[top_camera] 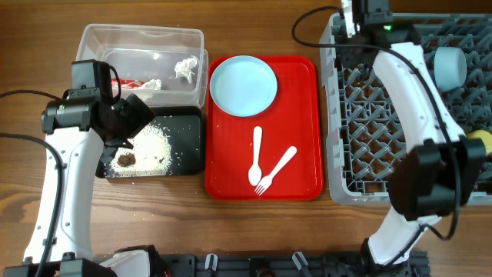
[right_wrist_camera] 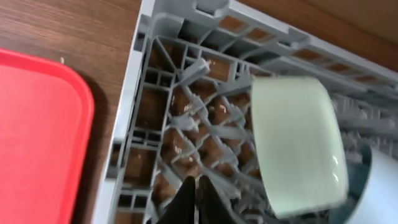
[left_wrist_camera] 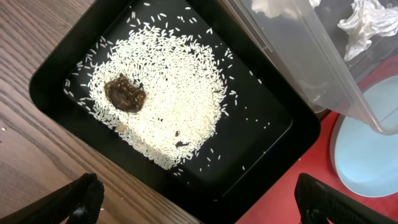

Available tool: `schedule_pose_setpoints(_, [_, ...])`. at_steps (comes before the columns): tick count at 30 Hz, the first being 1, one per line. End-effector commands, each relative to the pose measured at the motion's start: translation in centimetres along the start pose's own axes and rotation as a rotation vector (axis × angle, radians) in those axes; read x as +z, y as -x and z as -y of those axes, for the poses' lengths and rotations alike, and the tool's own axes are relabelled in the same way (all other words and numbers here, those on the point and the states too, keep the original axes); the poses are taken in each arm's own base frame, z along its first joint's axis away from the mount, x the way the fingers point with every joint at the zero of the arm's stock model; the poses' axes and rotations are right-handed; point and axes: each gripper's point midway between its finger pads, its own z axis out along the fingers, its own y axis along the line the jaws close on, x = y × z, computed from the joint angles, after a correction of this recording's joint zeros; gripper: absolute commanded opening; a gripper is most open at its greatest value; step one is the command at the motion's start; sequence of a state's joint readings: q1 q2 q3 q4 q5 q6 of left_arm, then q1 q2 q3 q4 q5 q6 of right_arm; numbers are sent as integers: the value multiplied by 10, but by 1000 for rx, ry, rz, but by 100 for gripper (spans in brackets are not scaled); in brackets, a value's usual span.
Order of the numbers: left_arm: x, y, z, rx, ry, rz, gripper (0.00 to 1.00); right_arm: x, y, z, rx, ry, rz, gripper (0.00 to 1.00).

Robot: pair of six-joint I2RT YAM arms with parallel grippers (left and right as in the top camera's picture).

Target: Sort waste into correct bins and load items into the dishwasher rack

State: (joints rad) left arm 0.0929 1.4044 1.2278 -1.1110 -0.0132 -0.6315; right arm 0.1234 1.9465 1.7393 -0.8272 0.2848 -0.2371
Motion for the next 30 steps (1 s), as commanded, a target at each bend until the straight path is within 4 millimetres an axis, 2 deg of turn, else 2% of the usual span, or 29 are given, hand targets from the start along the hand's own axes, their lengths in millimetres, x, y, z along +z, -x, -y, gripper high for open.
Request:
schedule_pose_setpoints(1, [0,1,-1,-10,-3,-1,100,18,1,5,-41,-52,-11,4])
schedule_pose_setpoints(8, [0,1,-1,-10,-3,-1,100,34,3,17,-8,-77,-2,4])
schedule_pose_setpoints(14, [0,0,-1,-10,-3,-1,100,42,-14,65,189,-165,-27,4])
schedule_pose_setpoints(17, [0,1,-1,-10,-3,-1,100,45,-25,78,222,-157,-53,4])
schedule_pose_setpoints(23, [0,1,-1,-10,-3,-1,100,46,-33,67,155,-97,-85,4])
schedule_pose_setpoints(28, [0,0,-1,-10,-2,-1,100,41,-33,77,199,-162,-87,4])
schedule_pose_setpoints(30, [0,0,-1,-10,-3,-1,100,37,-30,78,201,-164,-74,10])
